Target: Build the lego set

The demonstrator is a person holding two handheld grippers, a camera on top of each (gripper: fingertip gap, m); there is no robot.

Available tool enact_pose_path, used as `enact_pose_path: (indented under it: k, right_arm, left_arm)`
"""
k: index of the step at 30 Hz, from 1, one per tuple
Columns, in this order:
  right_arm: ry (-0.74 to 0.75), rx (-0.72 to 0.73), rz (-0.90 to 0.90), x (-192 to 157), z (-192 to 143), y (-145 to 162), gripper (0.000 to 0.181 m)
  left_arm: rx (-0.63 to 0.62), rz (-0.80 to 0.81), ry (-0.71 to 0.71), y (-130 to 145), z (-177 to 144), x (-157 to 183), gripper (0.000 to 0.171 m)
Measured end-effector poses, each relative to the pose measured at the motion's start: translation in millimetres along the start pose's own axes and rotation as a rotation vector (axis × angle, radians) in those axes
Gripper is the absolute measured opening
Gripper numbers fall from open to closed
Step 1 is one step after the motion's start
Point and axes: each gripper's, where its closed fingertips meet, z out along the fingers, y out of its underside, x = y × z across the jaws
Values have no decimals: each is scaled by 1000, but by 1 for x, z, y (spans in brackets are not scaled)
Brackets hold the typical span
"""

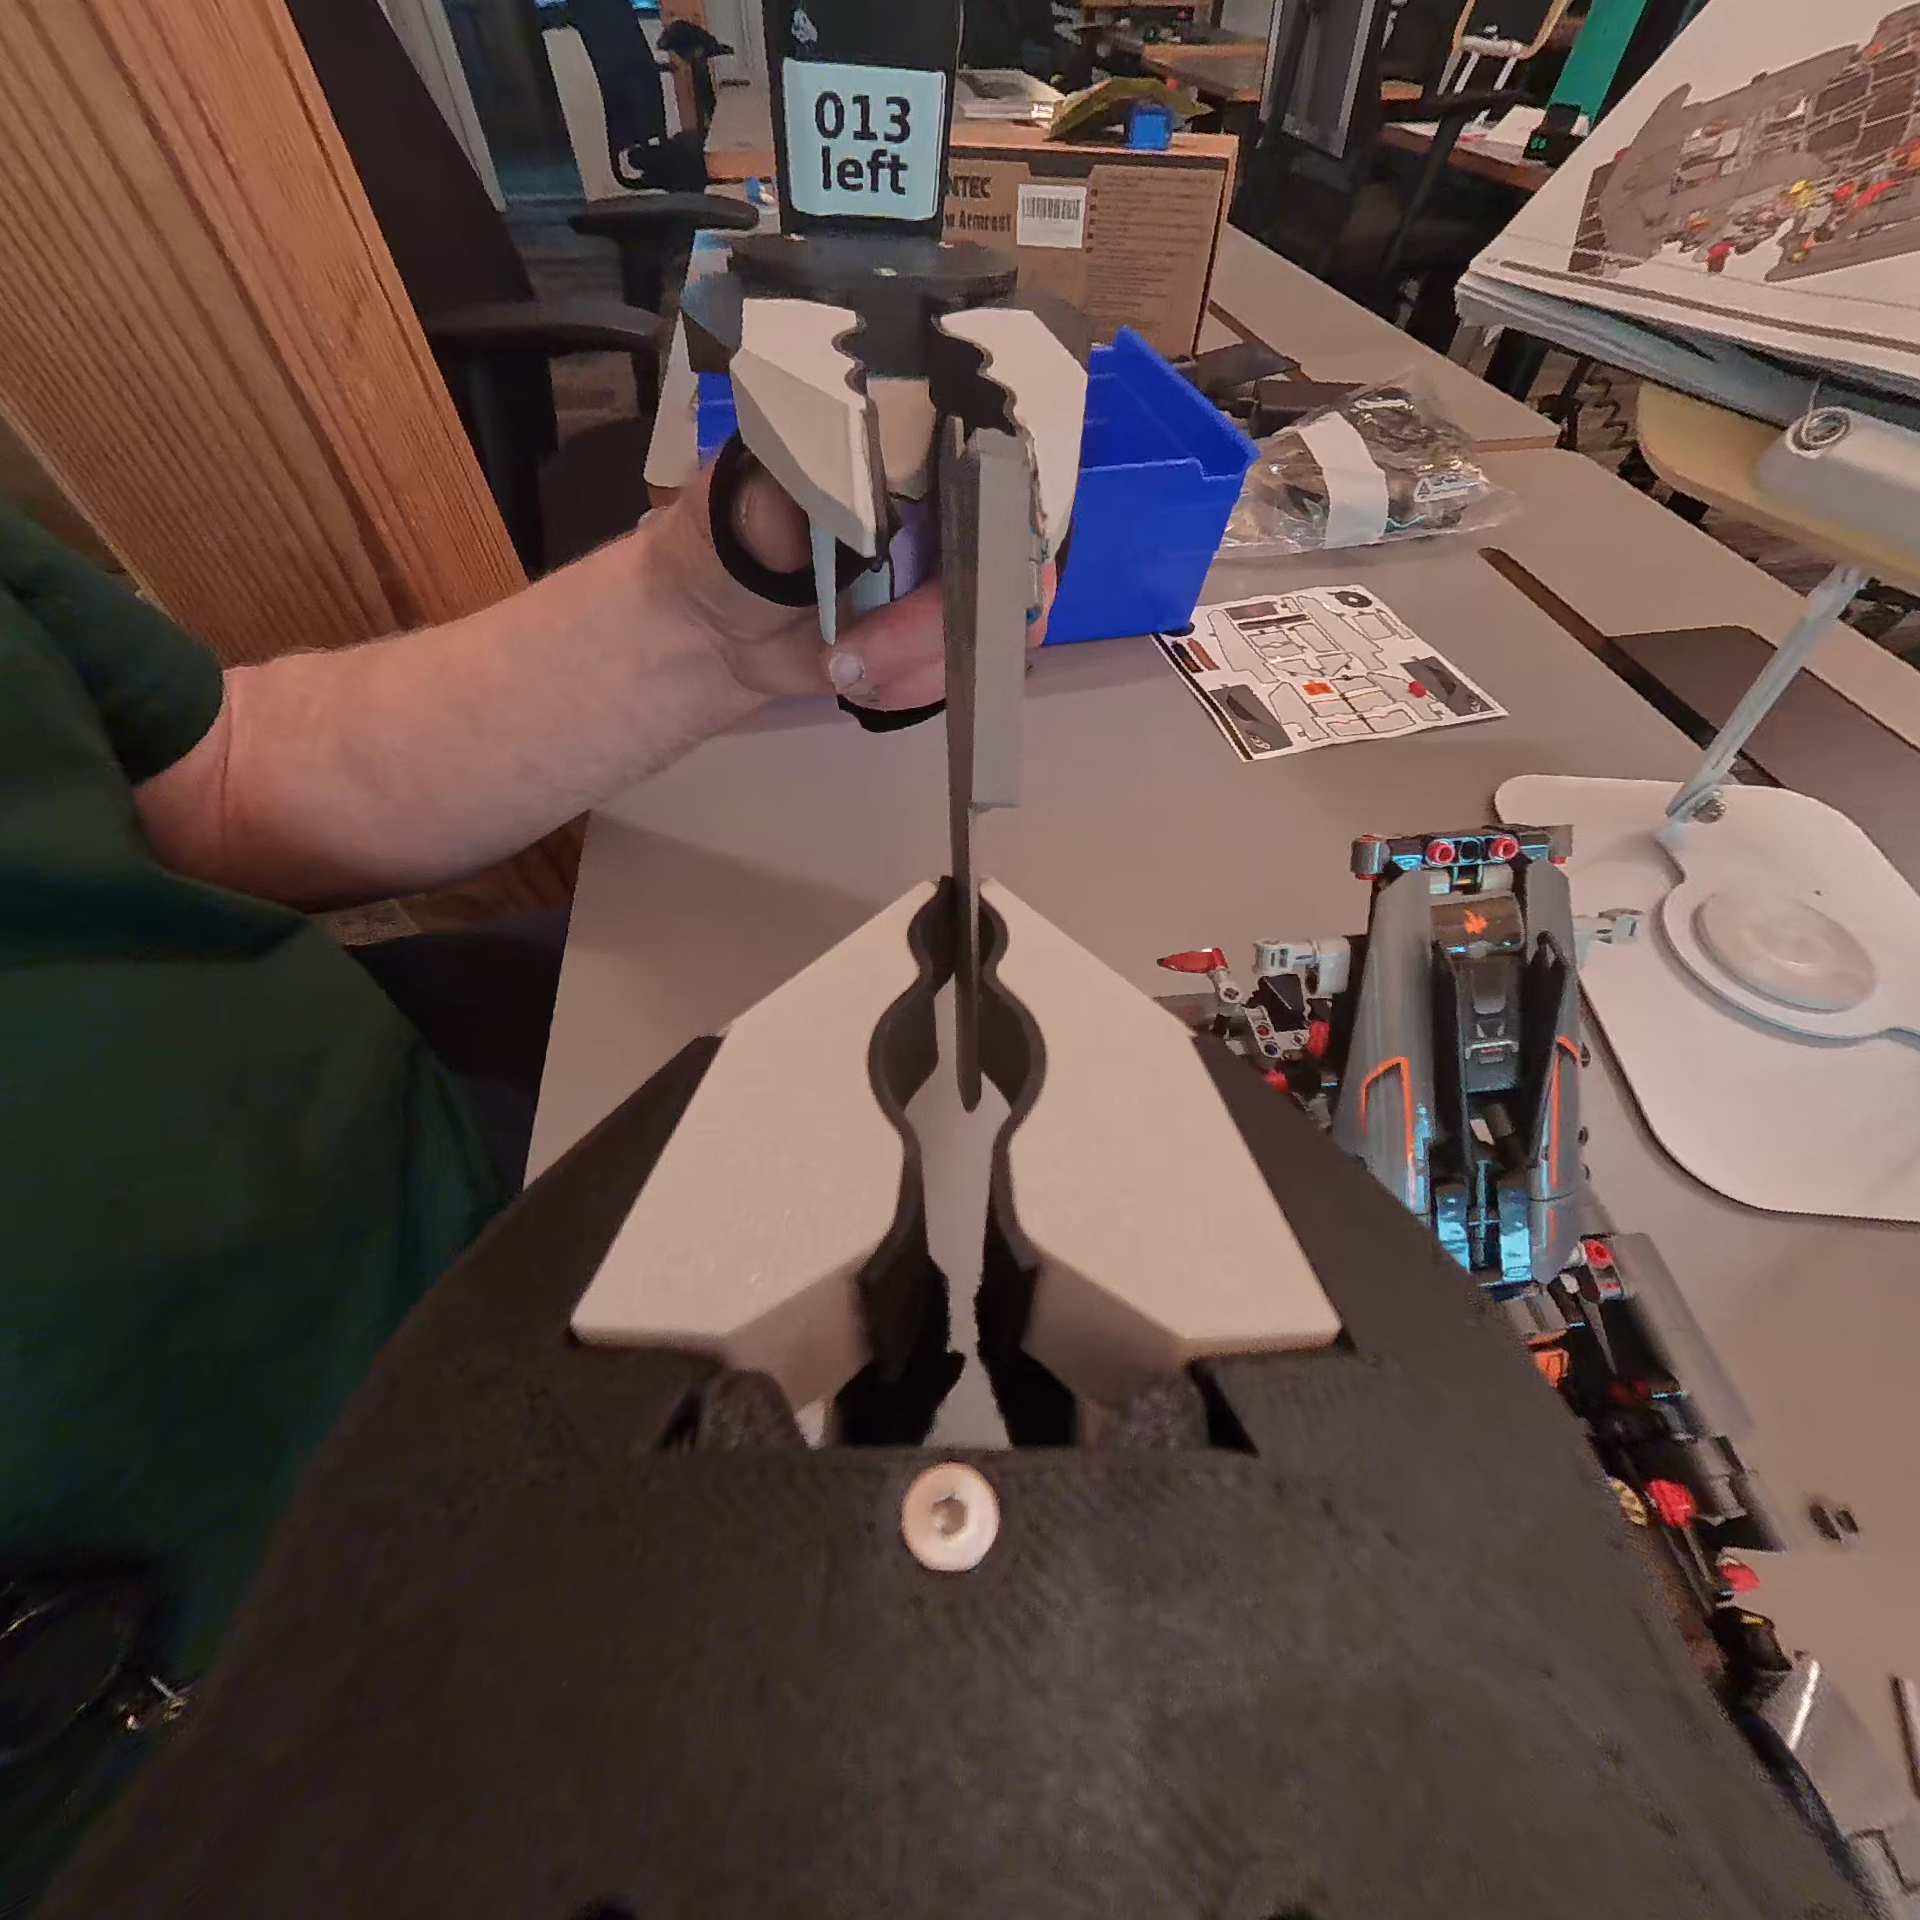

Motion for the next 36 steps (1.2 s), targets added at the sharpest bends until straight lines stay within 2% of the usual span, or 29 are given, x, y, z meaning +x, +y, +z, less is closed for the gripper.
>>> enact_pose_path:
  k: [3,6,11,19,24,36]
  right_arm:
    - [9,-31,-18,2,2,2,0]
    - [9,-52,-26,3,4,3,0]
    - [18,-62,-24,6,6,0,0]
    - [24,-23,6,10,8,-7,1]
    - [37,4,28,14,5,-10,9]
    - [33,24,61,15,2,-10,0]
  left_arm:
    - [-8,-1,-11,3,1,-3,22]
    - [-16,-2,-21,5,3,-7,14]
    - [6,-10,-25,3,1,-11,13]
    - [37,-25,-24,0,-3,-15,13]
    - [71,-44,-36,-2,-7,-21,13]
    - [107,-72,-4,0,-6,-22,13]
